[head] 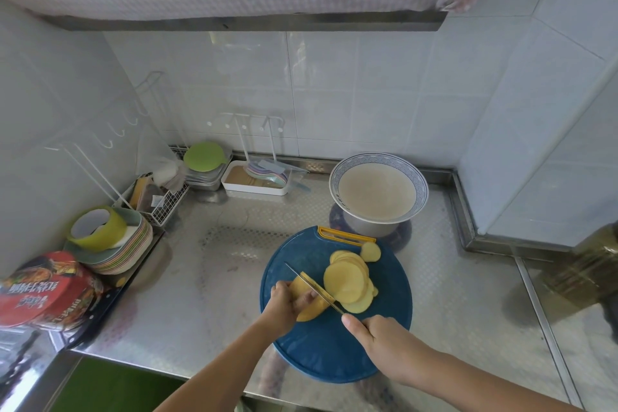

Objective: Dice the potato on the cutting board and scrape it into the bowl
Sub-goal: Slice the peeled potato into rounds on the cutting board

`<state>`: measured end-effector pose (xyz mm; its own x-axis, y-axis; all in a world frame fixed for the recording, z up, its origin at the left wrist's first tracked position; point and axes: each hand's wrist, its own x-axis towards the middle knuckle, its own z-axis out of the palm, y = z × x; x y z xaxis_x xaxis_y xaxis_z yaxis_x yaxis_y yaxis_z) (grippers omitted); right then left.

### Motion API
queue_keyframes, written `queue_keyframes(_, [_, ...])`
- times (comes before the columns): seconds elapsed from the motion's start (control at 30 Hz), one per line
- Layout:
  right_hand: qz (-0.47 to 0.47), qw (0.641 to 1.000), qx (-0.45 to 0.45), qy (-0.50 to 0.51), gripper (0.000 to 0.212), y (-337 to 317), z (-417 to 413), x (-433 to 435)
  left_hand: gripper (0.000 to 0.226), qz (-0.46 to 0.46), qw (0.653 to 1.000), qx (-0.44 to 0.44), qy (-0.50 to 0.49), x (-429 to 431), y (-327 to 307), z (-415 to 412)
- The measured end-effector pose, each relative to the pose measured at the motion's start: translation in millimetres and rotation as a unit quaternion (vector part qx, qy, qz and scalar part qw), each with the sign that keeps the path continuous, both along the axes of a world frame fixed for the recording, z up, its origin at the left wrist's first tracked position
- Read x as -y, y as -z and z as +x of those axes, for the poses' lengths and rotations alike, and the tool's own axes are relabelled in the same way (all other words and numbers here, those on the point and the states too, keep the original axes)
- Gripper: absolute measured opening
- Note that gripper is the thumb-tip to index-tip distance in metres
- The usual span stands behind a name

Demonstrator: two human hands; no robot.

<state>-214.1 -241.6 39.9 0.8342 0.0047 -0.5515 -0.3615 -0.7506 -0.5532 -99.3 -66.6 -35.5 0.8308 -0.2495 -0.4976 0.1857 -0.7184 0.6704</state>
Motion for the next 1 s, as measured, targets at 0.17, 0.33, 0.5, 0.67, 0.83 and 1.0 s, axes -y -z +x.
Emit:
queue_keyframes(0.17, [-0.002,1.000,0.003,-0.009,0.058,2.0,2.6,2.6,0.039,0.002,1.000,-0.025,-0.001,-0.2,2.7,2.1])
queue_keyframes(0.33, [0.004,1.000,0.010,-0.003,0.059,11.8,11.2,-0.7,0.043,-0.009,1.000,-0.014,0.000,1.2,3.5,-0.6])
queue_keyframes(0.5, [0.035,0.999,-0.013,0.018,0.060,15.0,25.0,-4.5,0.047,-0.014,1.000,-0.009,-0.004,0.5,8.6,-0.8])
queue_keyframes(0.67, [0.053,0.998,-0.029,0.032,0.060,15.8,35.2,-9.6,0.045,0.000,1.000,0.004,0.011,-1.2,5.9,-1.1])
queue_keyframes(0.83, [0.060,0.997,-0.023,0.050,0.058,22.9,20.4,-9.1,0.045,0.016,0.999,-0.004,0.028,-3.5,4.8,0.8])
queue_keyframes(1.0, [0.028,0.999,-0.011,0.028,0.057,23.6,3.8,0.8,0.047,0.003,1.000,-0.001,0.010,-3.6,-1.4,-1.2])
